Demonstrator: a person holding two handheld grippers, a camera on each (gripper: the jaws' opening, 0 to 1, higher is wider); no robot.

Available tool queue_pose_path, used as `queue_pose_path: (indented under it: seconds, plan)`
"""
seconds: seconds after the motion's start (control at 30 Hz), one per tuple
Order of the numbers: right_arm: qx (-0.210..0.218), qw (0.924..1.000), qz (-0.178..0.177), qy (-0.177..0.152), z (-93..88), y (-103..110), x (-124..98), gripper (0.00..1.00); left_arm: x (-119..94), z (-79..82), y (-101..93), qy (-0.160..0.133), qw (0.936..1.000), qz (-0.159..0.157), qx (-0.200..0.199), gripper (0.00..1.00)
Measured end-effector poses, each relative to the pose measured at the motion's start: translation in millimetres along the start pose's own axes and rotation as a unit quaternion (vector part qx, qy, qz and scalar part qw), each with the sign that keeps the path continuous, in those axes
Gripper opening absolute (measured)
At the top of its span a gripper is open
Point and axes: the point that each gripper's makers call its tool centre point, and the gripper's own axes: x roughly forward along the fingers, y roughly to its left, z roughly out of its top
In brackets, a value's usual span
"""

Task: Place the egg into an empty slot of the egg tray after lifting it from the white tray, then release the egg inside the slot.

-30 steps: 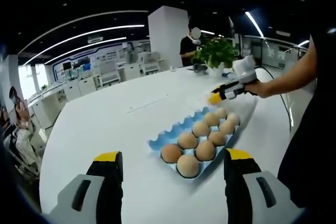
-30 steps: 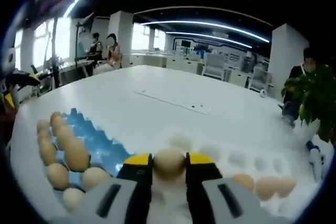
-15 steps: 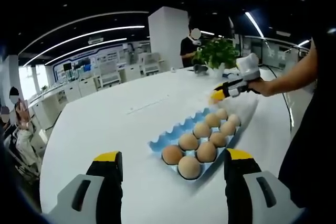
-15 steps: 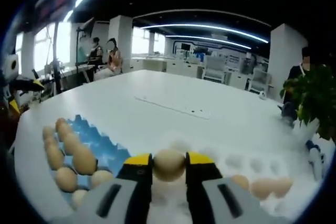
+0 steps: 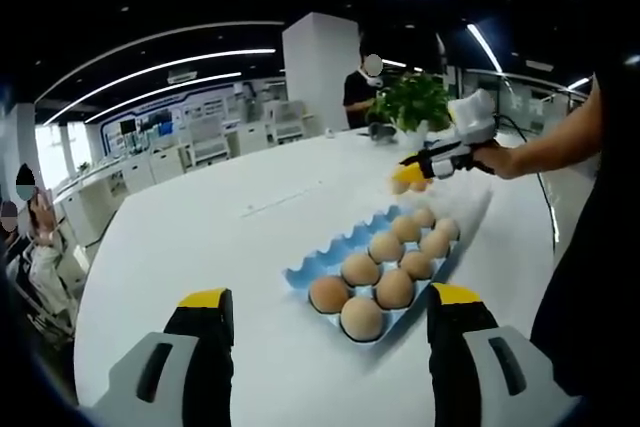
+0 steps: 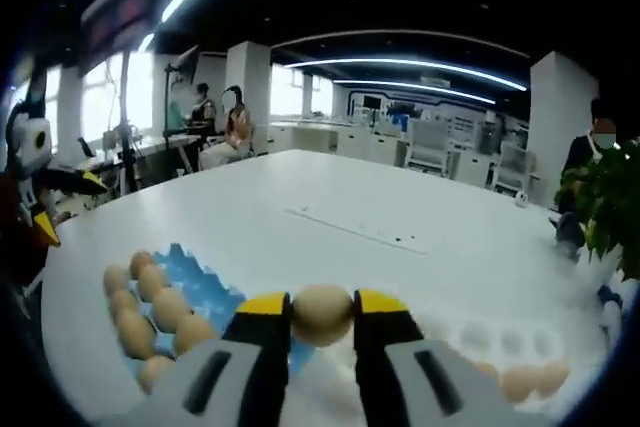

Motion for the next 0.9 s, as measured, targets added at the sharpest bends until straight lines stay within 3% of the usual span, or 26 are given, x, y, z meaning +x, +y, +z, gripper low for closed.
queue_pose_path:
  seconds: [0.67,0.9]
  plan:
    - [-0.006,0.9962,0.086,-0.013,19.6,76.3,36.2,0.23,-2.3,-4.8,4.6,0.003,1.0000,0.003,-0.004,0.81]
    - [-0.009,0.9913,0.130,-0.019,30.5,119.9,56.0,0.23,-1.8,-6.0,4.2,0.005,1.0000,0.003,-0.007,0.81]
